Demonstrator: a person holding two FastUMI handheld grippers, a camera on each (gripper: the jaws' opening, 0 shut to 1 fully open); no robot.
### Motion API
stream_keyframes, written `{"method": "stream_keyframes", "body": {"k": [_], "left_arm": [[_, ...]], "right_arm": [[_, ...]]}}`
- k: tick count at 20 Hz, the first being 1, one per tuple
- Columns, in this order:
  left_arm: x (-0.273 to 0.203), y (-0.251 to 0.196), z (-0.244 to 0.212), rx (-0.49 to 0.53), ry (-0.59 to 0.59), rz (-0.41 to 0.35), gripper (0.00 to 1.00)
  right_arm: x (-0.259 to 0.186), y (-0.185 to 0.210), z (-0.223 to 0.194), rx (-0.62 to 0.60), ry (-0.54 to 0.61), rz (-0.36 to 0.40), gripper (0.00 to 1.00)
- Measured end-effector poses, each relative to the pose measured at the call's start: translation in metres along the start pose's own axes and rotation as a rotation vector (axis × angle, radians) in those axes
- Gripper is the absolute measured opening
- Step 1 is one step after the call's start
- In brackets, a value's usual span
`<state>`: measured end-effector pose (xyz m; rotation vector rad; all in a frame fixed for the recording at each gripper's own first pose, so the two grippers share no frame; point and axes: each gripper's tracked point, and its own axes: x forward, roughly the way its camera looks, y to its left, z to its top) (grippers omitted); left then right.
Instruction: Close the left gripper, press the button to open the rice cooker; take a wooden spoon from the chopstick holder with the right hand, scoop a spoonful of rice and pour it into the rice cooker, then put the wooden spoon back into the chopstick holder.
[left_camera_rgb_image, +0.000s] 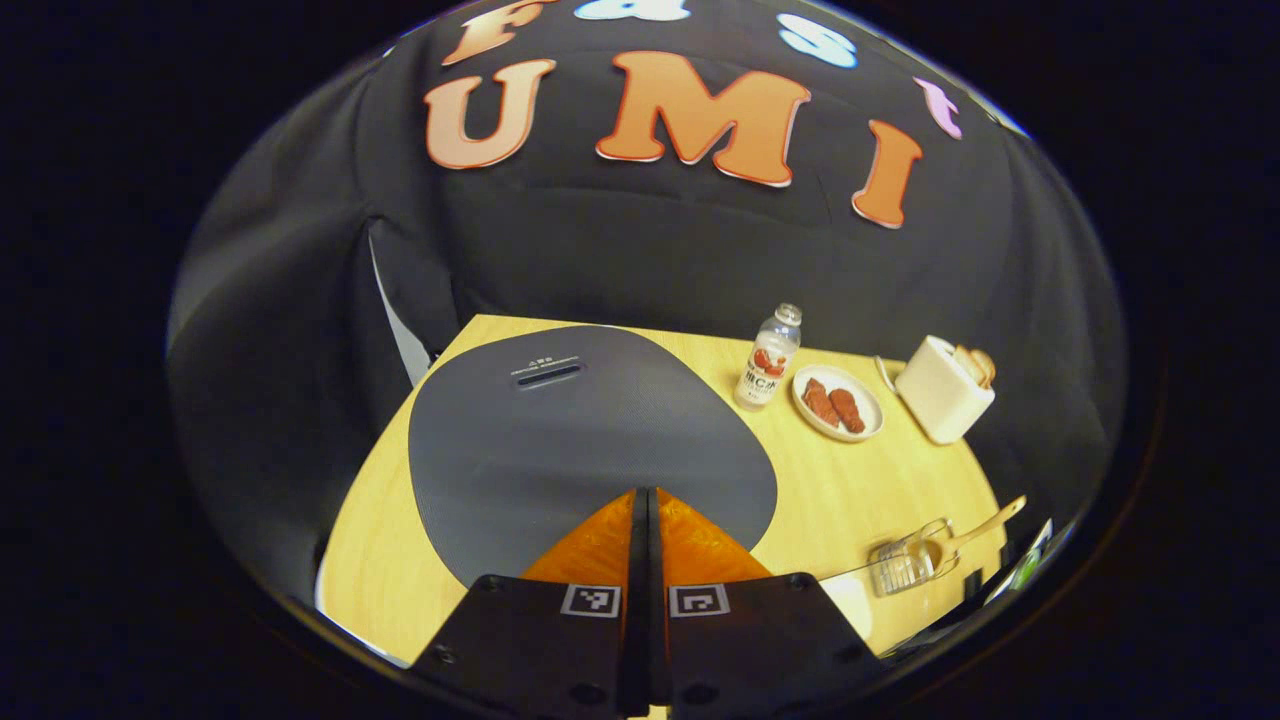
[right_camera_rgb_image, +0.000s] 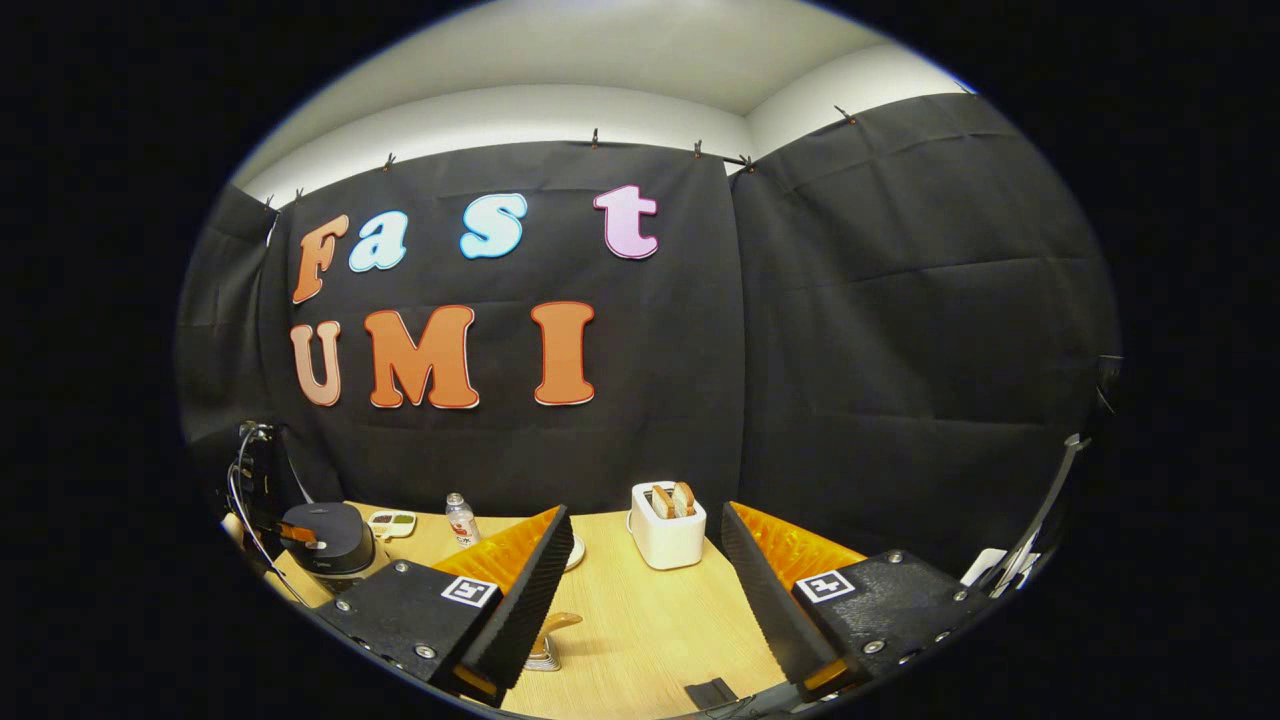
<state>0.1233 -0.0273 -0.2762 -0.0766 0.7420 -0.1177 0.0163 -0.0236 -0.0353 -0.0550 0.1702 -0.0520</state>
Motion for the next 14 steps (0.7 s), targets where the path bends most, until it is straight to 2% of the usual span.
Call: {"method": "stream_keyframes", "body": {"k": [2, 6, 7, 8, 11, 14], "left_arm": [[-0.006, 0.005, 0.003, -0.017, -0.010, -0.010, 0.04], [0.001, -0.015, -0.016, 0.047, 0.046, -0.075, 0.04], [0.001, -0.014, -0.024, 0.051, 0.072, -0.065, 0.02], [0.003, -0.014, -0.016, 0.041, 0.047, -0.055, 0.06], [0.003, -0.015, -0.032, 0.063, 0.149, -0.078, 0.05], [0.004, -0.014, -0.027, 0.105, 0.128, -0.083, 0.02]], "right_arm": [[-0.002, -0.003, 0.000, 0.006, -0.001, -0.002, 0.93], [-0.003, -0.006, -0.004, 0.007, 0.009, -0.009, 0.93], [-0.003, -0.005, -0.005, 0.008, 0.015, -0.004, 0.93], [-0.004, -0.002, -0.006, 0.009, 0.015, 0.000, 0.93], [-0.002, 0.001, -0.007, -0.005, 0.014, 0.007, 0.93], [-0.001, 0.004, -0.011, -0.004, 0.020, 0.014, 0.93]]}}
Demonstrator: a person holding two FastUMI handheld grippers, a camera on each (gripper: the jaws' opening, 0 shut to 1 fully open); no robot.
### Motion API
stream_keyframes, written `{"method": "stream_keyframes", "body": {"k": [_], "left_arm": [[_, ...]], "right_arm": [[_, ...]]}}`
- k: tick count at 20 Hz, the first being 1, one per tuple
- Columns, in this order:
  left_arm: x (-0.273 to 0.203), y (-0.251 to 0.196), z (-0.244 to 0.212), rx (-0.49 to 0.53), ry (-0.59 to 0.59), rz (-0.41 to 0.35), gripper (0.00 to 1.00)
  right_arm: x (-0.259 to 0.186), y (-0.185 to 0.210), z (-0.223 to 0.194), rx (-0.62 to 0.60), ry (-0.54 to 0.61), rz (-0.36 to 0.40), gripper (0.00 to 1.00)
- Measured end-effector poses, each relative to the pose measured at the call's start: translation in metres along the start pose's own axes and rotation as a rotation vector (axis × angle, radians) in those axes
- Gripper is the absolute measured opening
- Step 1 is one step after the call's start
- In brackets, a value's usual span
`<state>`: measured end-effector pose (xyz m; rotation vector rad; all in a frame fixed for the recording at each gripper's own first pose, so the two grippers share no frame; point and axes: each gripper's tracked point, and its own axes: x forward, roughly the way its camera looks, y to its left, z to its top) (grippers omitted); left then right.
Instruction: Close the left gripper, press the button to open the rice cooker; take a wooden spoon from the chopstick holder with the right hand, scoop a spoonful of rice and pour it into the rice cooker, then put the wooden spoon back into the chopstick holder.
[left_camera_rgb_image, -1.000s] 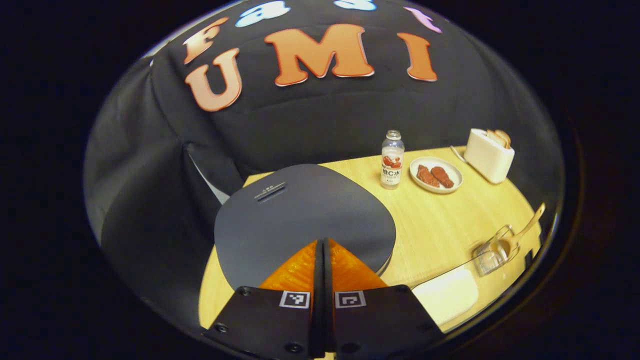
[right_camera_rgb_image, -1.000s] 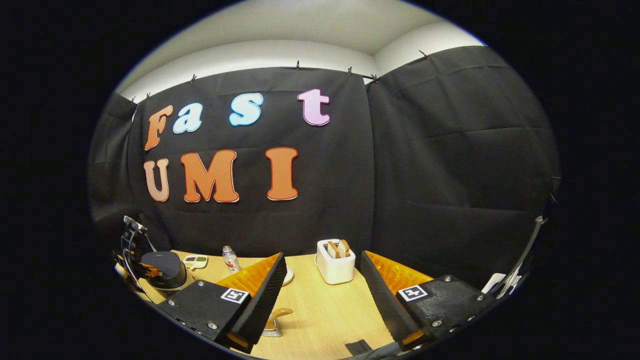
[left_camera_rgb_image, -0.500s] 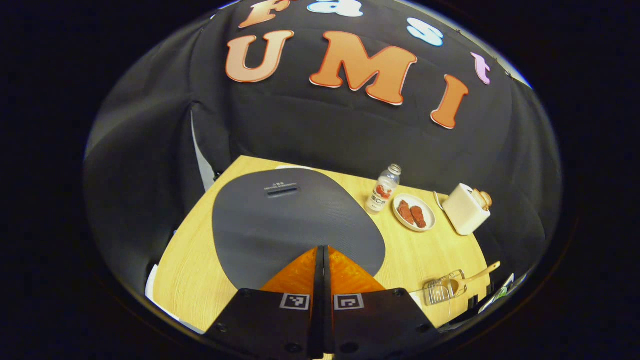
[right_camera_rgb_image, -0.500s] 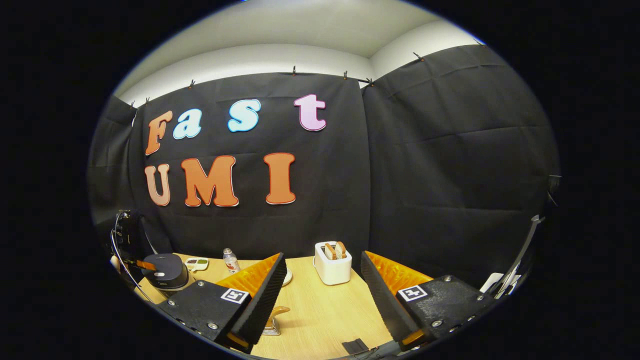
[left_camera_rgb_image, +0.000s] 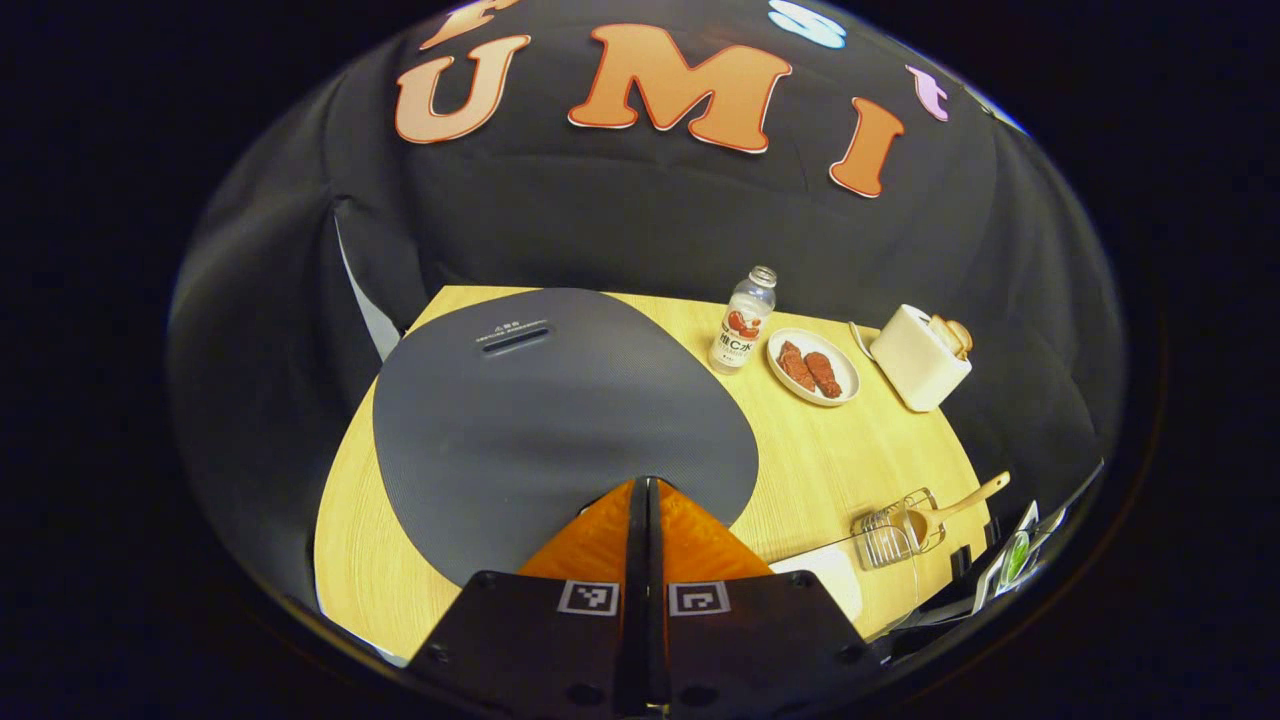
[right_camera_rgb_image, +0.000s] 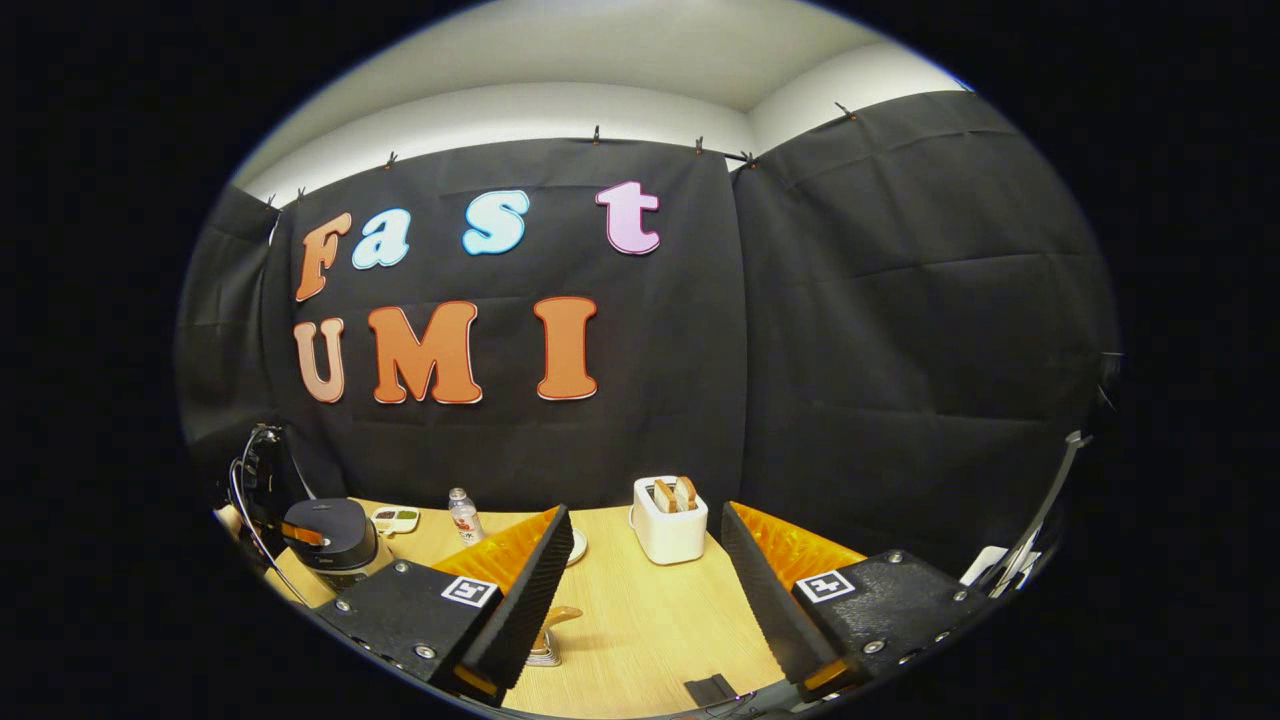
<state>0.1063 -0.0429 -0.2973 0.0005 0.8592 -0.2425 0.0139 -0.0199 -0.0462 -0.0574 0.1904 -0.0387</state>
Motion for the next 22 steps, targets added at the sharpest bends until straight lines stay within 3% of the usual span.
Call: {"method": "stream_keyframes", "body": {"k": [3, 6, 8, 12, 19, 22], "left_arm": [[-0.017, -0.001, 0.015, 0.044, -0.075, 0.046, 0.05], [-0.067, 0.004, 0.071, 0.072, -0.267, 0.096, 0.04], [-0.102, 0.005, 0.102, 0.039, -0.368, 0.110, 0.04], [-0.160, 0.010, 0.119, 0.013, -0.492, 0.136, 0.04], [-0.244, 0.033, 0.126, -0.006, -0.701, 0.265, 0.06], [-0.277, 0.036, 0.125, -0.013, -0.736, 0.287, 0.32]], "right_arm": [[0.003, 0.004, -0.003, 0.010, 0.003, 0.009, 0.93], [0.006, 0.008, -0.009, 0.014, 0.013, 0.016, 0.93], [0.009, 0.011, -0.013, 0.020, 0.010, 0.025, 0.93], [0.017, 0.023, -0.030, 0.047, 0.027, 0.047, 0.93], [0.046, 0.055, -0.084, 0.152, 0.101, 0.117, 0.93], [0.056, 0.067, -0.120, 0.182, 0.156, 0.145, 0.93]]}}
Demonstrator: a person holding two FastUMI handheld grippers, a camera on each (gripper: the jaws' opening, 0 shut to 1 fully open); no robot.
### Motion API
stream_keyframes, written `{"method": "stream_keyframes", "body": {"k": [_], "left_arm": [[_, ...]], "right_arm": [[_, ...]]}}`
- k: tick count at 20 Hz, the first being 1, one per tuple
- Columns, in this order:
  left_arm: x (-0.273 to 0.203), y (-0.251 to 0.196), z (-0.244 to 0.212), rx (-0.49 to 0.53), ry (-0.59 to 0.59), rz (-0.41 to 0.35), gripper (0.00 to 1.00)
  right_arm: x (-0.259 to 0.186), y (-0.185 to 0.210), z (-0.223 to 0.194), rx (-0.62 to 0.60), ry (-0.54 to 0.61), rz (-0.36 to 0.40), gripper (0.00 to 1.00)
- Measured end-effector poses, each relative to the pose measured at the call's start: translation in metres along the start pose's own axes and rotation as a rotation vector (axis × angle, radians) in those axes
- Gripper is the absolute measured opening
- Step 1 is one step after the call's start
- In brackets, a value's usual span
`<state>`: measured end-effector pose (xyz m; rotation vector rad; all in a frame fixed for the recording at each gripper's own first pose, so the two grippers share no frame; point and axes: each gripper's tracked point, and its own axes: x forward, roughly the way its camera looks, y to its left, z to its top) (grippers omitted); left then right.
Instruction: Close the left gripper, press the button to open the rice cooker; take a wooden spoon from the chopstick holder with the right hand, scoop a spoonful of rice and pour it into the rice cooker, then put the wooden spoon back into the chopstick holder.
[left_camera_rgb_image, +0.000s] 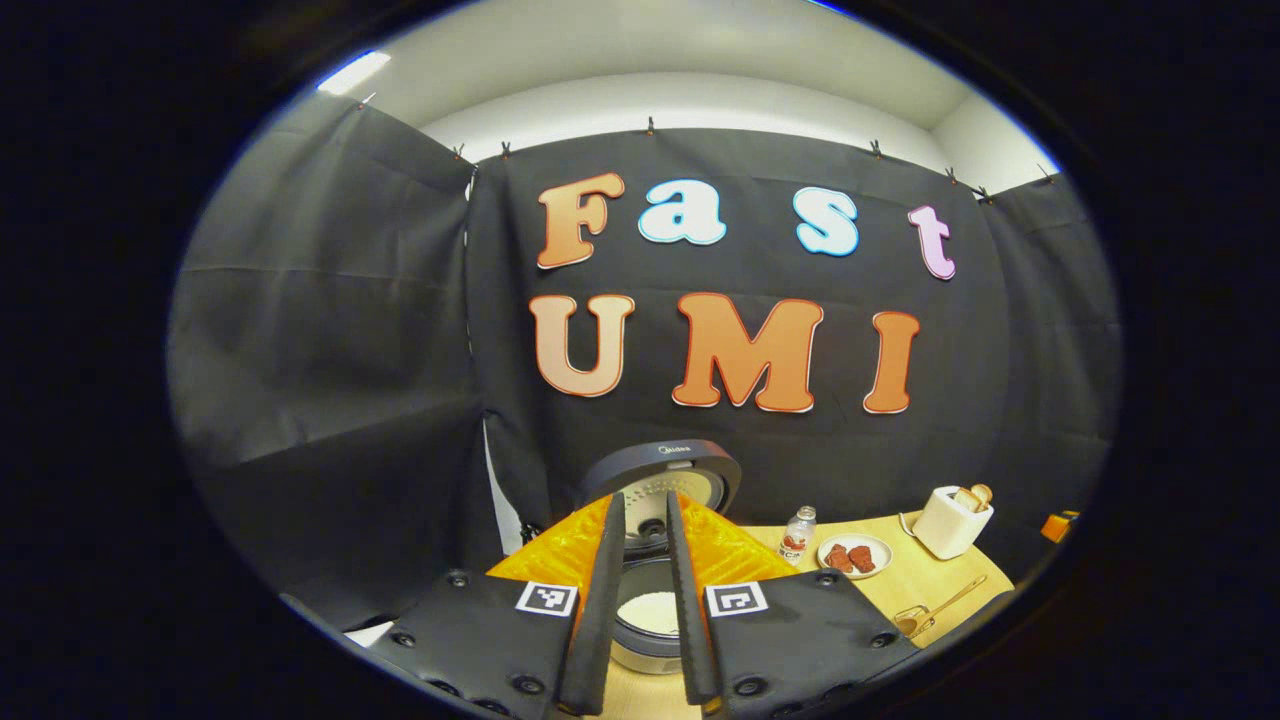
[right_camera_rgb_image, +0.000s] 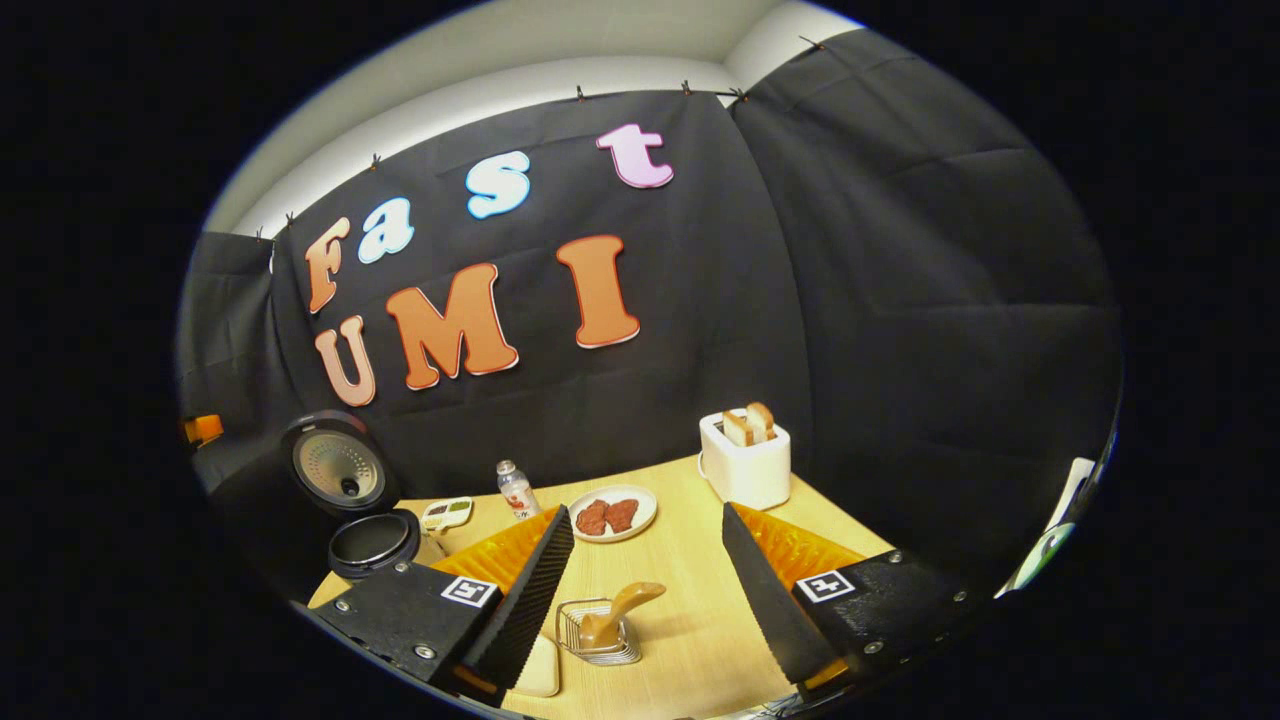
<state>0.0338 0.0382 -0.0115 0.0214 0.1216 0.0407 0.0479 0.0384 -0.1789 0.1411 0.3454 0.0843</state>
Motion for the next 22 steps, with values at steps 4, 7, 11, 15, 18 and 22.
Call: {"method": "stream_keyframes", "body": {"k": [4, 7, 11, 15, 18, 22], "left_arm": [[-0.028, 0.010, 0.025, -0.005, -0.061, -0.005, 0.62], [-0.043, 0.027, 0.042, 0.013, -0.110, 0.055, 0.98], [-0.058, 0.042, 0.037, 0.047, -0.114, 0.108, 0.98], [-0.062, 0.057, 0.023, 0.022, -0.068, 0.141, 0.99], [-0.062, 0.062, 0.015, 0.012, -0.042, 0.152, 0.99], [-0.054, 0.061, 0.012, 0.014, -0.032, 0.150, 1.00]], "right_arm": [[0.021, -0.006, -0.056, 0.019, 0.110, -0.019, 0.94], [0.038, -0.001, -0.087, 0.091, 0.176, -0.013, 0.95], [0.054, 0.007, -0.118, 0.178, 0.252, -0.016, 0.93], [0.066, 0.013, -0.125, 0.219, 0.273, -0.010, 0.77], [0.072, 0.016, -0.128, 0.255, 0.287, -0.009, 0.62], [0.078, 0.027, -0.126, 0.360, 0.305, 0.036, 0.37]]}}
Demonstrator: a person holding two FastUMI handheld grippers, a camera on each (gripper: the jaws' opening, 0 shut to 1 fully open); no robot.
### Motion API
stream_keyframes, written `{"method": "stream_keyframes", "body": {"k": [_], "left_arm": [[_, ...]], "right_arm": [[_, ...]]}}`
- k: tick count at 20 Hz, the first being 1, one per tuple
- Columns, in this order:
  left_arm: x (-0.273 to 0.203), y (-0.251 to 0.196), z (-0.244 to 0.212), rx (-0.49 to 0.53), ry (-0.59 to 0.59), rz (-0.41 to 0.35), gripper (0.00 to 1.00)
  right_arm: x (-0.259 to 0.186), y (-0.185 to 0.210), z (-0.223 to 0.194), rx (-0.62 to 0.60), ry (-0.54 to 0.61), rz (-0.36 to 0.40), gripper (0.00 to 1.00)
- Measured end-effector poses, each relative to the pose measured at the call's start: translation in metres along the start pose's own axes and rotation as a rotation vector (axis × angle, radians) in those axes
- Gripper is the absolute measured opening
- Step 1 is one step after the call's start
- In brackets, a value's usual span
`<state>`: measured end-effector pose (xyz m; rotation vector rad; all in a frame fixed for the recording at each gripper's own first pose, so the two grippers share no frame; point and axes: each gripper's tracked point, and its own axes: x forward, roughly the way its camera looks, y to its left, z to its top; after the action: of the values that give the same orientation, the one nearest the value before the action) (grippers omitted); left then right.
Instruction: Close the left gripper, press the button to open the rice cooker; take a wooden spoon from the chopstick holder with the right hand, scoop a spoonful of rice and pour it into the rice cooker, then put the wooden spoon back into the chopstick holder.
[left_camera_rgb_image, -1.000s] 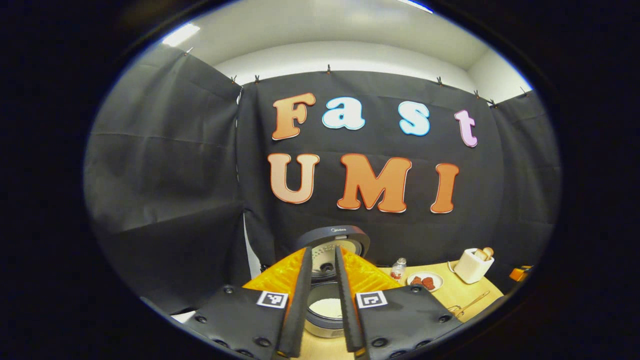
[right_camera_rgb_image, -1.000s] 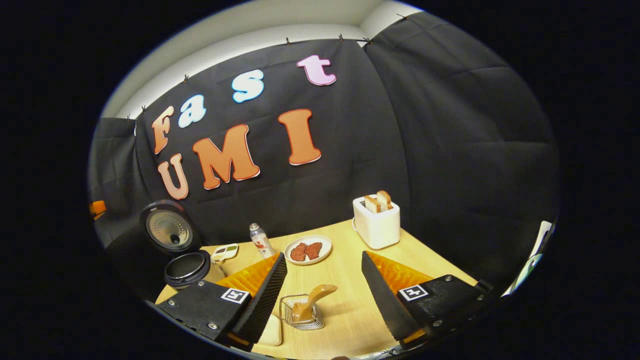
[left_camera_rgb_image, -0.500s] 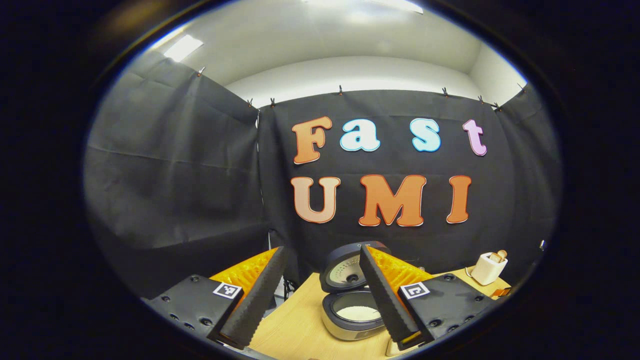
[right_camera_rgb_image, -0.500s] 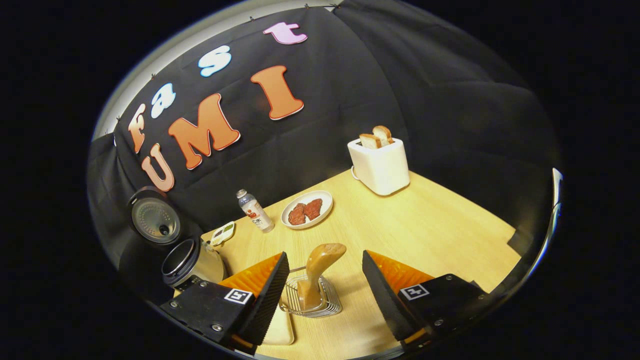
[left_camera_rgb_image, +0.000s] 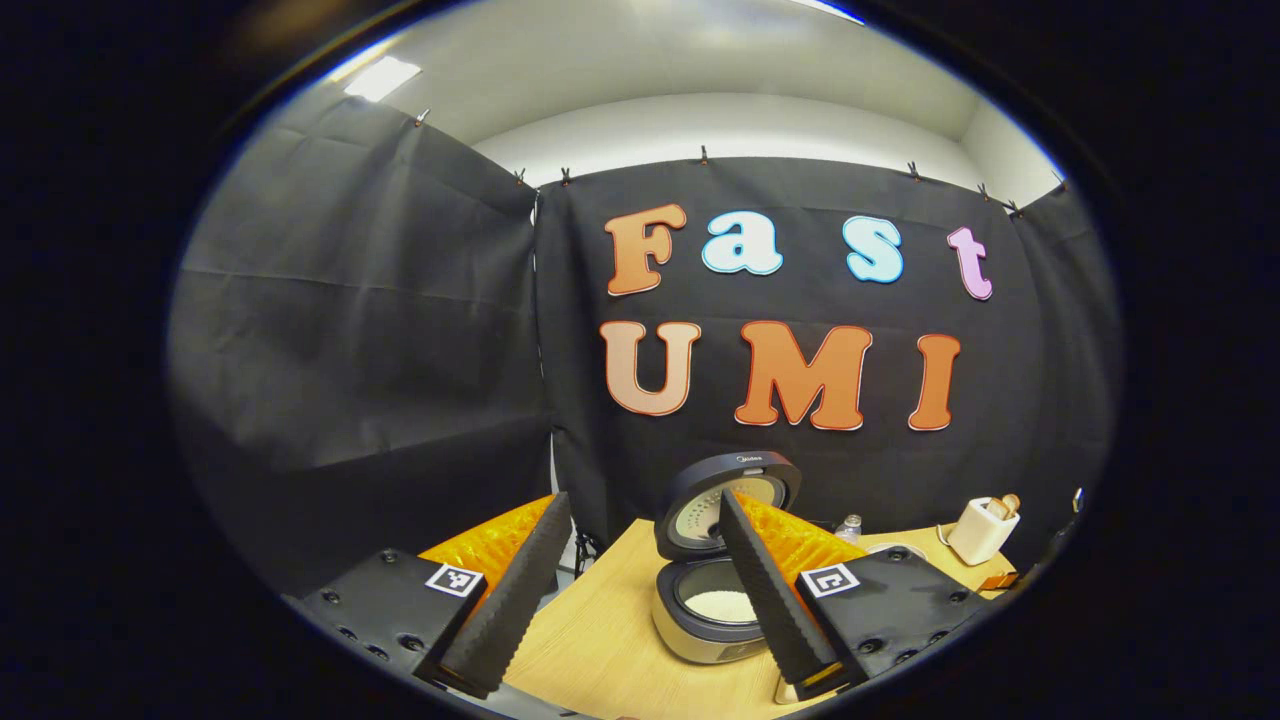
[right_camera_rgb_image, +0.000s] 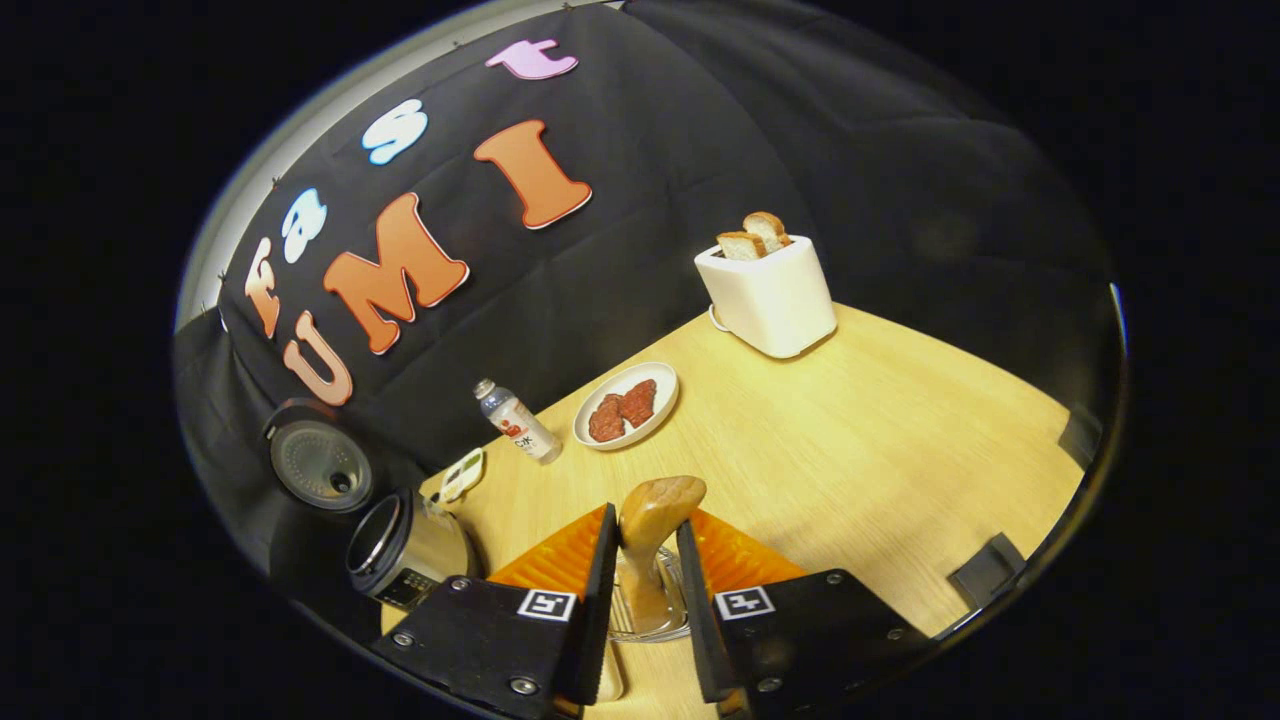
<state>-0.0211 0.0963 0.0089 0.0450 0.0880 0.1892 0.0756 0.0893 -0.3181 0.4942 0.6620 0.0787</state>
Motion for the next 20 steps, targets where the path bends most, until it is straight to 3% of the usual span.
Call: {"method": "stream_keyframes", "body": {"k": [3, 6, 15, 20], "left_arm": [[0.008, -0.007, -0.002, 0.003, -0.001, -0.025, 1.00], [0.019, -0.014, 0.000, 0.007, -0.006, -0.067, 1.00], [0.040, -0.015, 0.017, 0.004, 0.003, -0.155, 0.99], [0.041, -0.019, 0.004, -0.012, 0.030, -0.181, 1.00]], "right_arm": [[0.001, 0.006, -0.001, 0.023, -0.008, 0.017, 0.21], [-0.001, 0.016, 0.003, -0.021, -0.030, 0.014, 0.13], [-0.065, 0.078, 0.061, -0.109, -0.198, 0.005, 0.12], [-0.083, 0.139, 0.038, -0.165, -0.189, 0.103, 0.12]]}}
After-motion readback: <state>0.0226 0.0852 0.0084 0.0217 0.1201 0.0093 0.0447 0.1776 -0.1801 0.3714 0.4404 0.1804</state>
